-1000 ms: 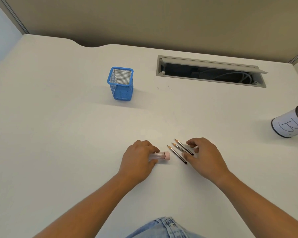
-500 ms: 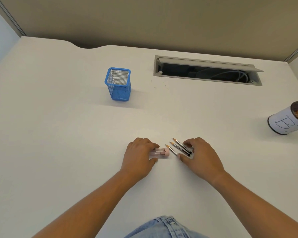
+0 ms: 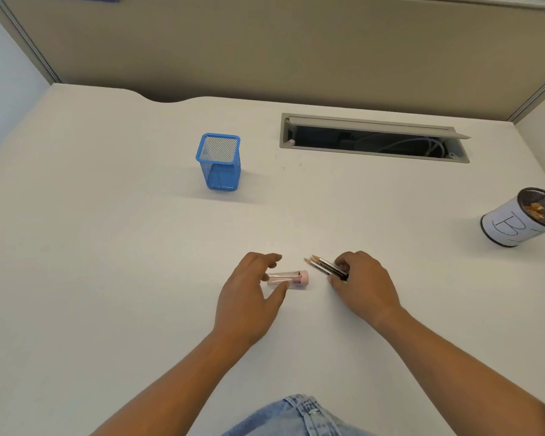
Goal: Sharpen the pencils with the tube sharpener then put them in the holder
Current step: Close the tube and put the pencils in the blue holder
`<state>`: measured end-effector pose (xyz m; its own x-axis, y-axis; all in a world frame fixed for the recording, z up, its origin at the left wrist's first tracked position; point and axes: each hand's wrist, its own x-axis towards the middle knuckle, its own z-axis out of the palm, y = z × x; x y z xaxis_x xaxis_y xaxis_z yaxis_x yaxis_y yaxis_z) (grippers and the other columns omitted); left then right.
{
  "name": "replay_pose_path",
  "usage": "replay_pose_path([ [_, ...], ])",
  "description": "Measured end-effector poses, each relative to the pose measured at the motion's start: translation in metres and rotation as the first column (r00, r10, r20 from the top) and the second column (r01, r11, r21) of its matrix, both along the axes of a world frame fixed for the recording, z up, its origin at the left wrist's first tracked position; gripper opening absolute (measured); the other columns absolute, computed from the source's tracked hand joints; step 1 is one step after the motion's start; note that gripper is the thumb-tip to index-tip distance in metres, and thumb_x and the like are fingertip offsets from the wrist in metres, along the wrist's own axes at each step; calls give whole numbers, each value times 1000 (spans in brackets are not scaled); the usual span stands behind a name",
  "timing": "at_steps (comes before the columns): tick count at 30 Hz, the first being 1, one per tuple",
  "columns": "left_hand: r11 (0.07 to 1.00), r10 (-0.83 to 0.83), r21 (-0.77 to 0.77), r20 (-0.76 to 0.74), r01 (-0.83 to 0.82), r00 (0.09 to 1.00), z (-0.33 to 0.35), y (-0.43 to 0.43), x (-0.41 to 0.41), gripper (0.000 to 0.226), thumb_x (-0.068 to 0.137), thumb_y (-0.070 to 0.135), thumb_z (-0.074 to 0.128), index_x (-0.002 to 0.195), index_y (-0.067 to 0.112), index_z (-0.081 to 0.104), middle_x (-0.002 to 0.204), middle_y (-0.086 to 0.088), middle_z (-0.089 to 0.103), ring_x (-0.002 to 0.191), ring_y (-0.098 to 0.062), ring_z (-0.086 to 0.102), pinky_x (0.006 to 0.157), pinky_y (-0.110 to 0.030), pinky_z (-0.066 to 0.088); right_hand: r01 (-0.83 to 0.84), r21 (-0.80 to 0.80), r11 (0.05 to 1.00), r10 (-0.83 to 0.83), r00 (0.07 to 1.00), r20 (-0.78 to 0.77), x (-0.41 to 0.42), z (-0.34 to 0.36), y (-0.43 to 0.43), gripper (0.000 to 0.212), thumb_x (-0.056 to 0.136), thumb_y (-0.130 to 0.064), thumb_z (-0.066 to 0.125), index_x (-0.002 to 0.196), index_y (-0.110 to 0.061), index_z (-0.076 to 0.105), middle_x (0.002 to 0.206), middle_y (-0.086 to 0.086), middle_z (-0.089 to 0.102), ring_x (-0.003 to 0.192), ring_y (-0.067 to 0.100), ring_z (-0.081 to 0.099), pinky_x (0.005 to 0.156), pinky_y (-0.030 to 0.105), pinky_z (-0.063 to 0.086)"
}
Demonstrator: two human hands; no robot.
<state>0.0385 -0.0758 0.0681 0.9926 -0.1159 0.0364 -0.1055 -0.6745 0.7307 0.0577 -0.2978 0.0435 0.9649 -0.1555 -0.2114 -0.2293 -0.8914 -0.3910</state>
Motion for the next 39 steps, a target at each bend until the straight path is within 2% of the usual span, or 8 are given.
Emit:
replay_pose_path([
  [7,997,46,-61,-41,-48,998,8,2,-3,33,84,28,70,115,34,59,97,20,61,83,-2,55,64,-11,39,81,-30,996,-85,984,-154,23,9,5,19,74,-29,66,91,-21,64,88,-3,68,81,24,65,69,33,55],
  [15,989,22,-144,-145,-43,989,12,0,15,29,82,28,73,108,33,63,90,17,65,77,-6,60,63,-17,43,21,-74,997,-46,934,-353,42,21,9,26,66,-32,66,87,-15,64,80,1,67,76,24,65,58,26,46],
  [19,990,10,-140,-186,-37,983,15,-5,24,27,81,32,73,107,33,64,89,16,65,75,-6,62,67,-21,48,54,-39,998,-64,939,-338,44,21,8,22,68,-24,67,87,-12,67,84,5,71,79,27,68,60,27,46],
  [24,994,-2,-110,-250,-26,968,16,-13,37,23,82,35,72,104,31,66,89,15,67,68,-1,61,70,-24,53,69,-23,997,-72,950,-305,44,19,7,10,69,-18,65,75,-11,69,79,7,71,67,27,61,53,25,41],
  [29,996,-12,-92,-281,-15,960,18,-21,49,22,82,38,71,102,30,67,87,15,69,63,1,58,64,-20,47,88,33,996,-76,960,-269,45,19,4,8,68,-21,69,68,-13,72,73,5,74,72,25,69,60,30,52],
  [32,995,-4,-92,-282,-23,959,21,-23,54,20,85,35,68,103,28,70,84,16,69,67,1,60,70,-23,51,93,62,994,-75,967,-243,42,21,1,9,70,-17,70,63,-12,72,69,5,73,62,23,61,53,26,45],
  [36,992,21,-113,-301,-57,953,24,-25,59,19,87,28,67,103,21,74,84,12,71,81,-5,67,81,-23,54,129,159,979,-102,980,-170,39,25,-1,9,76,-17,74,69,-11,73,75,9,73,65,24,59,57,28,46],
  [39,970,18,-217,-371,-106,928,27,-28,63,15,87,32,69,96,22,76,83,8,74,78,-6,69,69,-19,52,148,452,880,-87,984,-153,37,38,6,8,77,-18,80,76,-12,76,69,7,72,59,18,61,58,30,50],
])
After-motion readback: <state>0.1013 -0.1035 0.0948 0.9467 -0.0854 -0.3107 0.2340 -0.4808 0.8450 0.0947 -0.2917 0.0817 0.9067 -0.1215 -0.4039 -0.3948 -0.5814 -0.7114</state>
